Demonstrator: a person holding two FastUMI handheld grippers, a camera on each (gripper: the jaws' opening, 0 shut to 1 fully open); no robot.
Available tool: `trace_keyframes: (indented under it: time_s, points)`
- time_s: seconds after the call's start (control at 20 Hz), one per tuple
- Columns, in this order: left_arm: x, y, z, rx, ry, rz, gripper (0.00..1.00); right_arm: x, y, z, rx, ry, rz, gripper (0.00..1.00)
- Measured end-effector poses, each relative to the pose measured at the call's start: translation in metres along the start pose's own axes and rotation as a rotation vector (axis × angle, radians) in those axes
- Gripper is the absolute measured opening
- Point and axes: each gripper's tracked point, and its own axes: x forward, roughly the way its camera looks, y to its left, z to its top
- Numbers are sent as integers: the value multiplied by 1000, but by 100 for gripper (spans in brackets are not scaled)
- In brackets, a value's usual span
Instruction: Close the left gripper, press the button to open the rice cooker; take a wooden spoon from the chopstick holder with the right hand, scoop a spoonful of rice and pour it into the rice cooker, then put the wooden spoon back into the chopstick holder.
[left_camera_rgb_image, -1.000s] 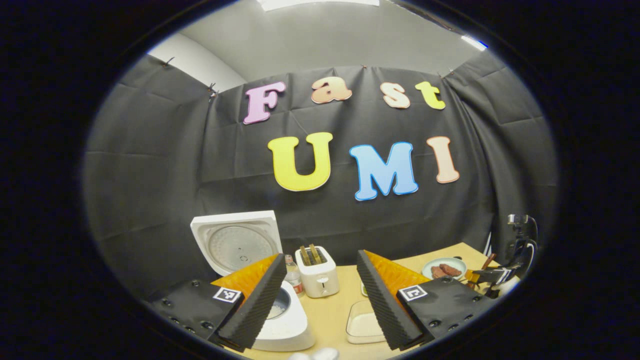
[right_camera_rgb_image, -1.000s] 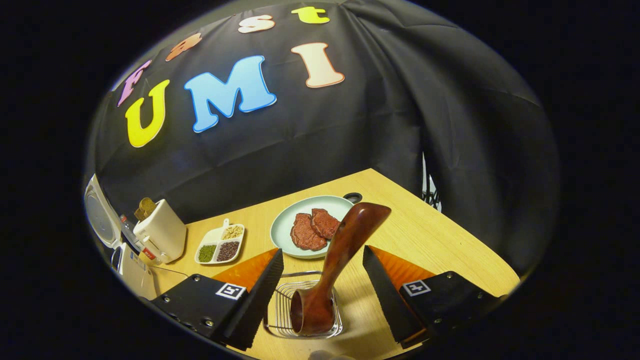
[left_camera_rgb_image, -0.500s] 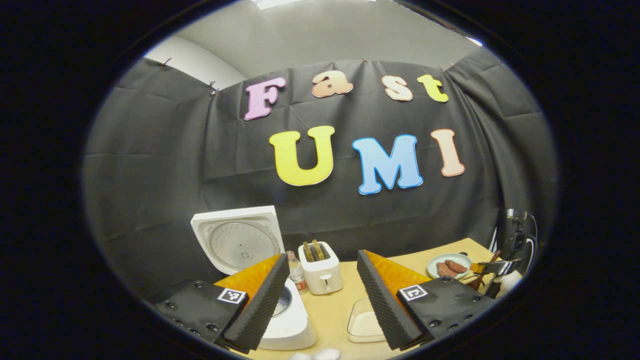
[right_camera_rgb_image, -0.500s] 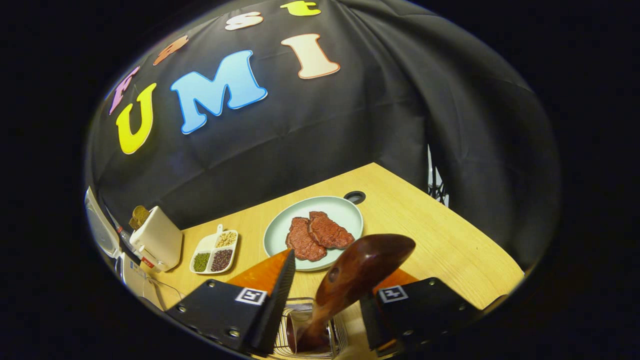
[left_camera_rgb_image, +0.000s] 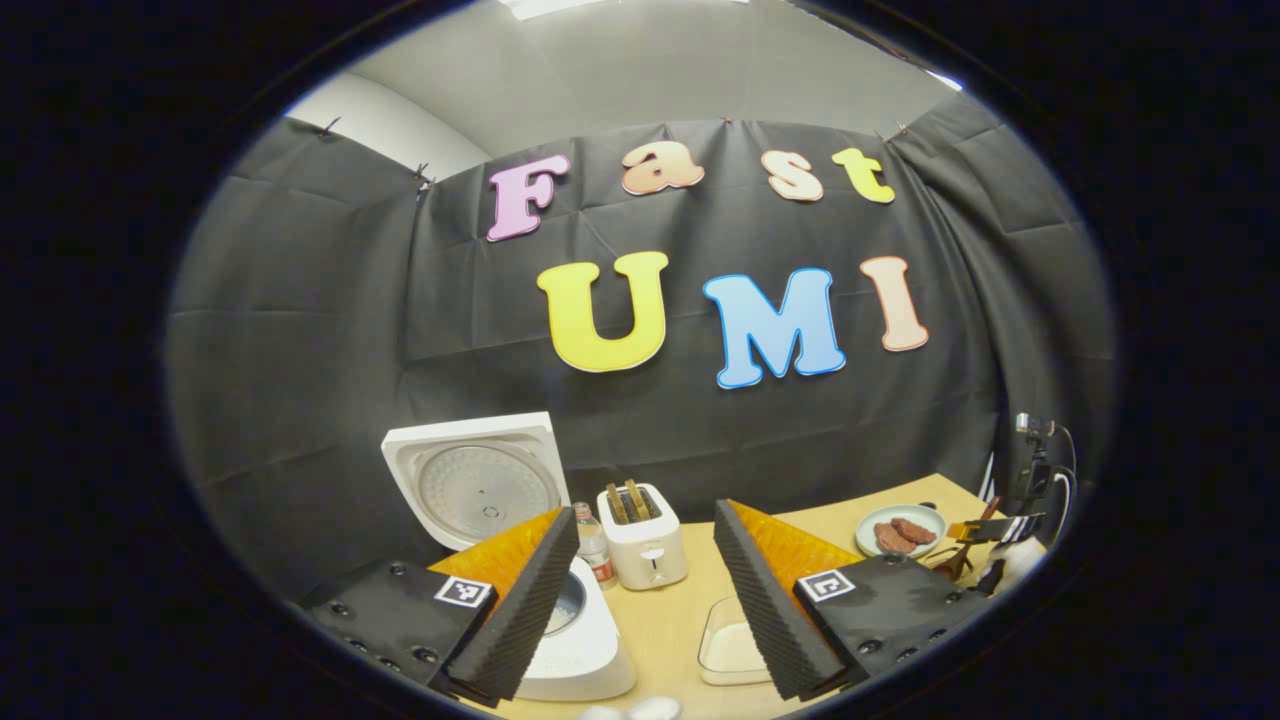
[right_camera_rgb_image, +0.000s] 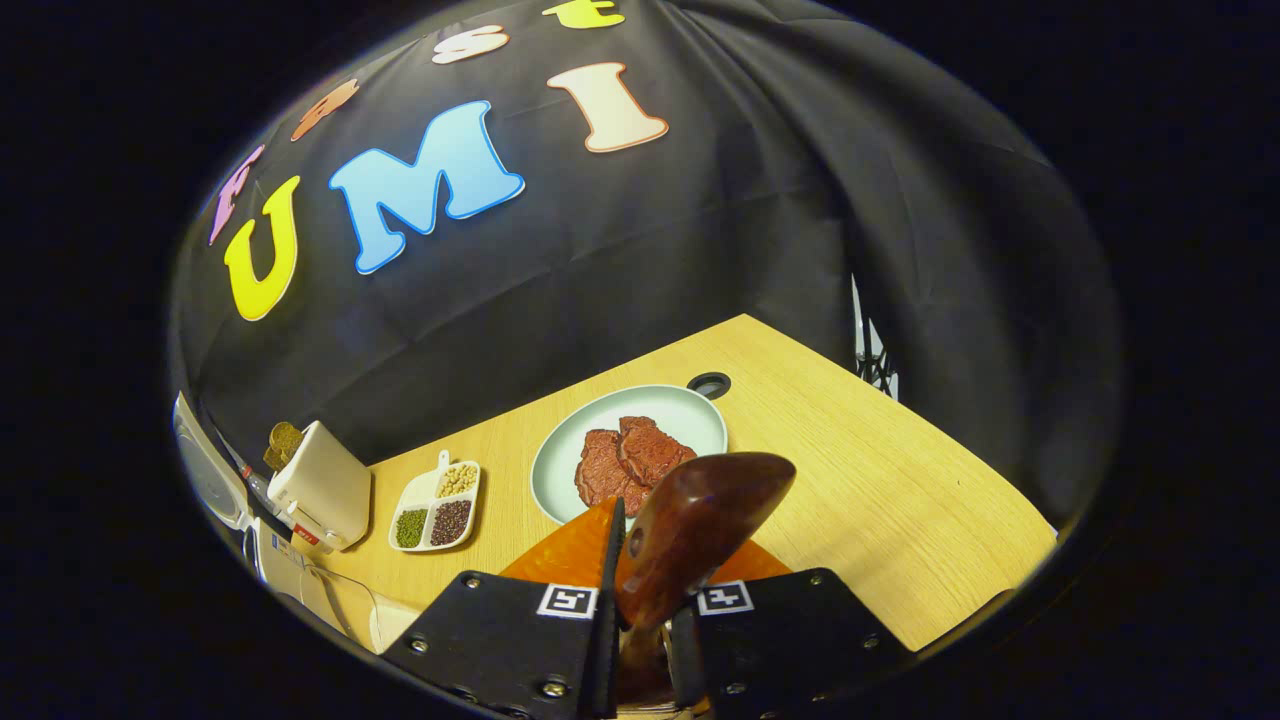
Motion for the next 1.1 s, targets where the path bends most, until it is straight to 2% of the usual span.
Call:
trace_keyframes:
  time_s: [0.05, 0.1, 0.15, 0.25, 0.3, 0.55, 0.7, 0.75, 0.85, 0.95, 1.0, 1.1]
  points:
    - [0, 1, 0, 2, -2, 0, 96, -2, 0, 0, 0, 4, -7, 17]
    - [-1, 2, 1, 2, -6, 0, 96, -2, 1, 1, -5, 1, -7, 22]
    - [-1, 2, 2, 3, -8, -3, 97, -4, 3, 5, -10, -10, -8, 17]
    - [-3, 4, 3, 8, -18, -4, 99, -13, 10, 19, -41, -41, -5, 17]
    - [-3, 6, 4, 9, -20, -5, 98, -18, 13, 24, -59, -55, -8, 21]
    - [-10, 23, 11, 16, -53, -1, 92, -45, 37, 70, -120, -133, -13, 22]
    - [-15, 32, 11, 3, -64, -11, 95, -65, 63, 102, -137, -181, 10, 21]
    - [-15, 37, 10, -1, -66, -9, 96, -72, 73, 111, -142, -195, 20, 17]
    - [-16, 46, 9, -10, -66, -5, 98, -85, 95, 125, -169, -217, 35, 21]
    - [-20, 55, 7, -18, -64, 0, 98, -97, 121, 132, -197, -235, 57, 17]
    - [-21, 57, 8, -25, -65, -6, 98, -103, 134, 132, -207, -237, 73, 21]
    - [-24, 64, 4, -27, -62, -3, 98, -113, 164, 130, -227, -249, 111, 21]
